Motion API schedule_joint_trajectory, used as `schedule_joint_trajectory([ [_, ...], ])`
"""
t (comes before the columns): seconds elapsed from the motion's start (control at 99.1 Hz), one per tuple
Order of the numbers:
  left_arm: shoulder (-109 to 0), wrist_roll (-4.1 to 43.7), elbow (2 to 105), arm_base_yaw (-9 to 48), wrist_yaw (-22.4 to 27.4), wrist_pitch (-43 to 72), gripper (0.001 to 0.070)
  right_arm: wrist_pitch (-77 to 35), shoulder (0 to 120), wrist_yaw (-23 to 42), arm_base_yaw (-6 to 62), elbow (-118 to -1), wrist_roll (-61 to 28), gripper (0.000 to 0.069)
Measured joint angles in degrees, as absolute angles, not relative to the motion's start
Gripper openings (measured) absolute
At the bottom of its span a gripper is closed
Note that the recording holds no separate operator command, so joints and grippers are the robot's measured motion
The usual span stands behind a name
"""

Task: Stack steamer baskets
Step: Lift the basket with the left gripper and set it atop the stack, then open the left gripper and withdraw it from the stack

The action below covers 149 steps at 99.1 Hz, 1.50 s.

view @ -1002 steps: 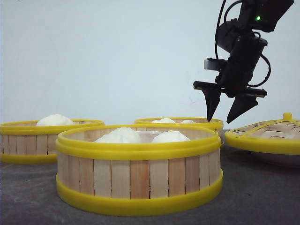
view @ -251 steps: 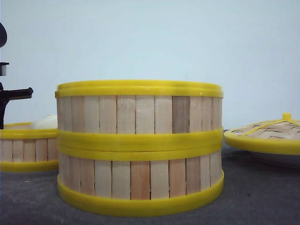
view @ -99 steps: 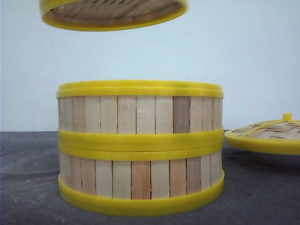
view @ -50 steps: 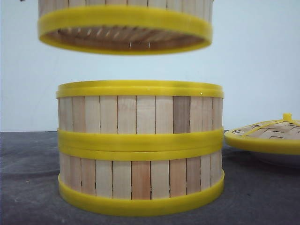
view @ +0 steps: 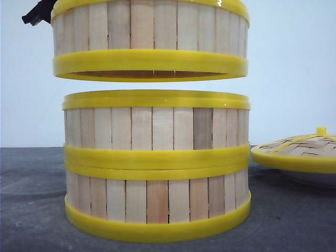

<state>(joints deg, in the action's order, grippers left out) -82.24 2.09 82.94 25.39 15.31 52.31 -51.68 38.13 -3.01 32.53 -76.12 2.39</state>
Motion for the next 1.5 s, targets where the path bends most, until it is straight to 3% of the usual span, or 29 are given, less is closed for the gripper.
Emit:
schedule_joint_trajectory([
  [1.372,-88.99,2.61,83.07,25.15,15.86,50.46,0.003,-52.1,38.13,-3.01,32.53,-76.14,2.85,0.0335],
  [1.443,-88.99,2.79,83.07,24.93,15.94,50.41,0.0059,-52.27,38.13,-2.98,32.53,-76.12,2.92,0.0335],
  [1.503,-88.99,3.05,83.07,24.73,16.08,49.91,0.0132,-52.82,38.13,-2.98,32.53,-76.12,3.01,0.0335],
])
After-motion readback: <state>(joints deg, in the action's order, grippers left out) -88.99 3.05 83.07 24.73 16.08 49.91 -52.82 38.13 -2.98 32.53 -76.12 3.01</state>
